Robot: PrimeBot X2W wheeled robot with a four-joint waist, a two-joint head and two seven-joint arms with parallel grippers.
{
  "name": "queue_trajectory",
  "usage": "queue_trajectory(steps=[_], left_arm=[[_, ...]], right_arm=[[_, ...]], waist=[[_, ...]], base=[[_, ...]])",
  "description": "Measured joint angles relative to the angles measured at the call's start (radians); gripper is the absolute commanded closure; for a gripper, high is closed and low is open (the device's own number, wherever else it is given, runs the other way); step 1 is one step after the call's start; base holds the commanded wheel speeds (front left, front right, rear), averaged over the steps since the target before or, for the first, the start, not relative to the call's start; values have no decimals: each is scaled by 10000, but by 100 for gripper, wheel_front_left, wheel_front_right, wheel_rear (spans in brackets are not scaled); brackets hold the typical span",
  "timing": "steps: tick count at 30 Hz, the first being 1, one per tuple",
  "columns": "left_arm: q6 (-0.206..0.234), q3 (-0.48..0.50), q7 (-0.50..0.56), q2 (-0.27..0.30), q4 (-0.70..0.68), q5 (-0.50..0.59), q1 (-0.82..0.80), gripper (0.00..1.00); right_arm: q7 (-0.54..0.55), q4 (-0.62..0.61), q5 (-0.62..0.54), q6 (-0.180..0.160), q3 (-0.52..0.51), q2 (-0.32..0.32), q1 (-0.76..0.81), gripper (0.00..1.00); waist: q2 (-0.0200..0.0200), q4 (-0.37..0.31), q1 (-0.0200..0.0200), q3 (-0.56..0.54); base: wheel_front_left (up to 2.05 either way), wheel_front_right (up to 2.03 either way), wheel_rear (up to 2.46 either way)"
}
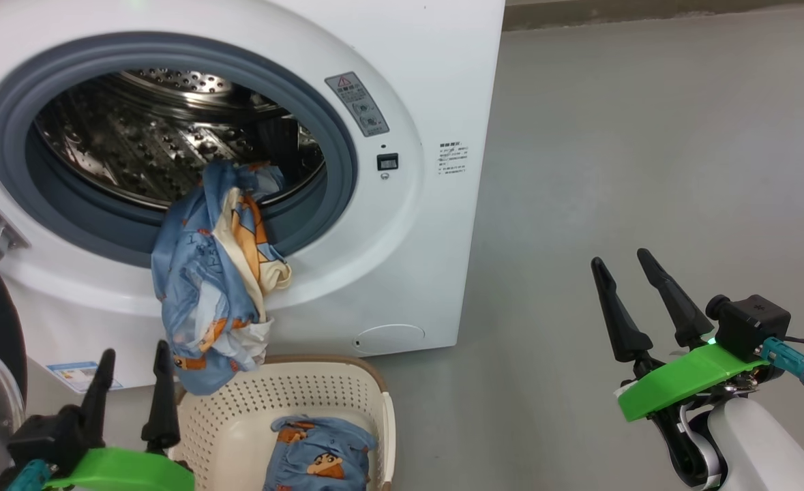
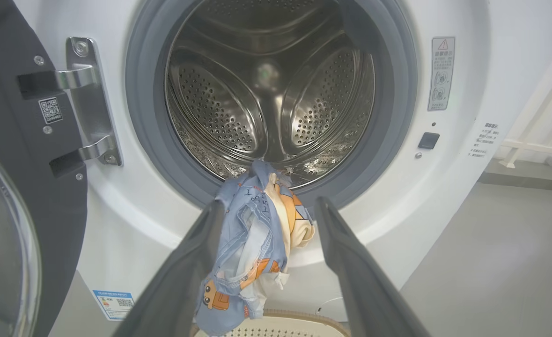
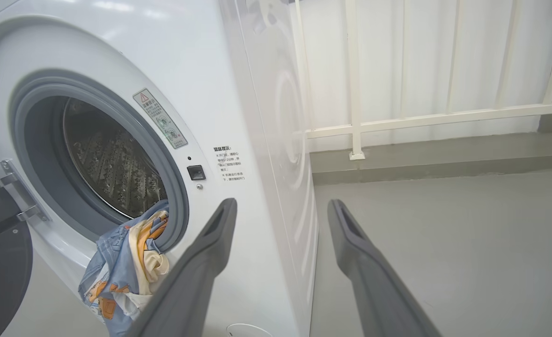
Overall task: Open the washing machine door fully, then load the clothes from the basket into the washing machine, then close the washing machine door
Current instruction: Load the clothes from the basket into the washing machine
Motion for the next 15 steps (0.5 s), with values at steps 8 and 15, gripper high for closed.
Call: queue_trajectory(steps=[8,15], left_arm=[[-290,-247,491,54,1503,-205,-427,0],[-654,-311,472,173,3289,-433,-1616,0]], right_arm=[[0,-15,-59,0,54,-33,-66,0],[0,-90,-115,0,58,-42,-254,0]], waist=[[0,-39,0,422],[0,-163,0,1029]], base=[[0,0,0],[0,0,0]])
